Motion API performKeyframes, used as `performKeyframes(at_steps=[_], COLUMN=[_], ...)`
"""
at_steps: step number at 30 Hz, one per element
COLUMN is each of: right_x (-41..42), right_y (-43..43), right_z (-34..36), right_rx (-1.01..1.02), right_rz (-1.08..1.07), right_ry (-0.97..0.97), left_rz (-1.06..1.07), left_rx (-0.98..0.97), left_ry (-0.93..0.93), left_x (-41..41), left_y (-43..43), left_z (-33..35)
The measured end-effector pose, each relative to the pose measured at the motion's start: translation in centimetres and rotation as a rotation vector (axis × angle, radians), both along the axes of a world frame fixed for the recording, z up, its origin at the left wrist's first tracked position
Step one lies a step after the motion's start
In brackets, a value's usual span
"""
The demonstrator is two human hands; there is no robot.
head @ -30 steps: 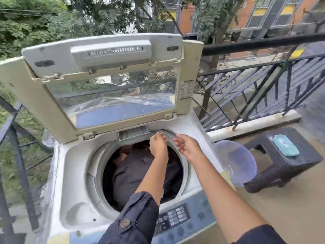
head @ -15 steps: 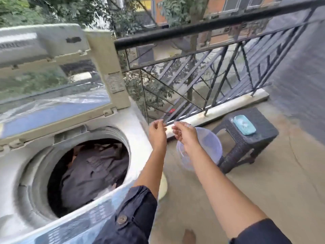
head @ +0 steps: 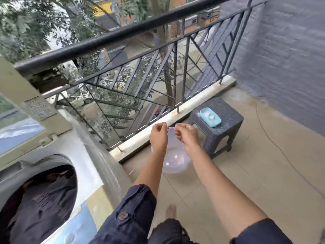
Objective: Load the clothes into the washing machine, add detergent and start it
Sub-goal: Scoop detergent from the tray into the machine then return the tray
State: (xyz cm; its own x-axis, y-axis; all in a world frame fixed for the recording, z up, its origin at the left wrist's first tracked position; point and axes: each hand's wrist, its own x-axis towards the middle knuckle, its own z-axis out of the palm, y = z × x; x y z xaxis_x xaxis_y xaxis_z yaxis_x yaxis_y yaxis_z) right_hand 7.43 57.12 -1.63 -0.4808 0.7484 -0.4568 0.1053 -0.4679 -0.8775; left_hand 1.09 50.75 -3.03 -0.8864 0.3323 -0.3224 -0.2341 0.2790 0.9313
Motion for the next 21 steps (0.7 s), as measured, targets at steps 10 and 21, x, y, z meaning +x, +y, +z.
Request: performKeyframes(at_steps=[10,21], right_x=[-0.7,-1.3], right_y=[13.5,25.8], right_z=[-2.8,-8.8], right_rx=[0.038,-0.043], right_rz=[-0.184,-0.343], right_ry=[-0.120,-0.296], left_rz=[-0.178,-0.445], left_rx=[-0.064,-0.294], left_ry=[-0.020,0.094], left_x=[-2.2,-5.4], left_y=[15.0,28.1], left_z=[-2.7,-6.7])
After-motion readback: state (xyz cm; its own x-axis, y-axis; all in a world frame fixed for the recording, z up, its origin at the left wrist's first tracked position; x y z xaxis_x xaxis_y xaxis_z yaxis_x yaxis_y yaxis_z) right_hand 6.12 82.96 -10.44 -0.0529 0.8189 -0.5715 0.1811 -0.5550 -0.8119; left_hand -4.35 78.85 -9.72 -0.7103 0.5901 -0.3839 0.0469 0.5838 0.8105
